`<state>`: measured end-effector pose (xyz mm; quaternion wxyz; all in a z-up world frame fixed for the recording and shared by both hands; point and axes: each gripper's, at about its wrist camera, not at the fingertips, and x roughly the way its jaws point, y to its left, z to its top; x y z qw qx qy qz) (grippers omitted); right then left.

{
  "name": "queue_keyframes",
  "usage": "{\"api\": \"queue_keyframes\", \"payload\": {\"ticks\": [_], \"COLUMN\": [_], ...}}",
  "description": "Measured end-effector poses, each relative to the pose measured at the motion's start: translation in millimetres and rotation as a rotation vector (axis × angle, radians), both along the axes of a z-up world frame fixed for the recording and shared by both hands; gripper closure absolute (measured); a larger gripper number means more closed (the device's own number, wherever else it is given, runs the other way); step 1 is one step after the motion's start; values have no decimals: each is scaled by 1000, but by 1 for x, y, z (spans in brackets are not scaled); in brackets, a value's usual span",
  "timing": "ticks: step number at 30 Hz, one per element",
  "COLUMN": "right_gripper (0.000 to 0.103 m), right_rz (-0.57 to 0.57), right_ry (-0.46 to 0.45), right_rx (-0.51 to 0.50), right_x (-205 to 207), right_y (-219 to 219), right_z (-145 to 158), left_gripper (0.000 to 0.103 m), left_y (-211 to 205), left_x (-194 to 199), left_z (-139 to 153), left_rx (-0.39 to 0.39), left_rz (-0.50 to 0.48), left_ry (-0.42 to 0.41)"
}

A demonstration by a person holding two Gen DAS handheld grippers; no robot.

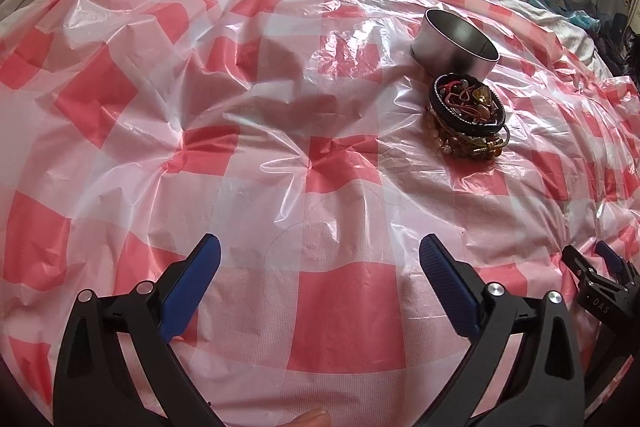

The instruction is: Organize jewelry

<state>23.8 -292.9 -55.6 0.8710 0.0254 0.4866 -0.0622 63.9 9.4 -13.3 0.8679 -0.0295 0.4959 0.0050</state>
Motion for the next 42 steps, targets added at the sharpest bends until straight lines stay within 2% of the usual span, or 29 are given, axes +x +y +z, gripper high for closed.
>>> {"api": "queue_keyframes", "payload": {"ticks": [7,15,17,19,20,23,24,26,30,34,37,39,42], "right_gripper": [6,6,6,7,7,7,7,7,7,7,7,7,7], "right_rz": [0,-42,-44,-48,-11,139,188,237,242,251,227,211,194], "right_ry": [-6,-6,22,21,-22,-269,-328,-373,-313,-346,-359,-345,-306], "right_rx": [5,-23,13,1,-15,-144,-158,-143,-127,-103,-70,-54,-50], "right_x": [1,0,2,5,3,-14,-20,-25,-19,-7,8,11,9], "right_y": [-2,5,1,4,12,52,64,77,87,94,97,97,93], "right_z": [1,2,3,6,12,49,57,62,51,65,71,67,58], "left_gripper": [7,7,7,7,7,7,7,7,7,7,7,7,7], "left_y": [-4,-4,-6,-7,-7,-6,-6,-6,-6,-10,-19,-22,-21], "left_x": [0,0,-1,-1,-1,-3,-3,-4,-4,7,17,18,20], "left_z": [-2,0,1,2,3,6,7,8,10,17,28,25,11], "left_rx": [62,58,63,68,69,62,61,61,73,78,93,89,116], "left_rz": [6,8,5,1,0,-1,0,0,8,18,17,5,6], "left_ry": [-15,-27,-31,-34,-37,-50,-53,-56,-68,-51,-77,-91,-34]}}
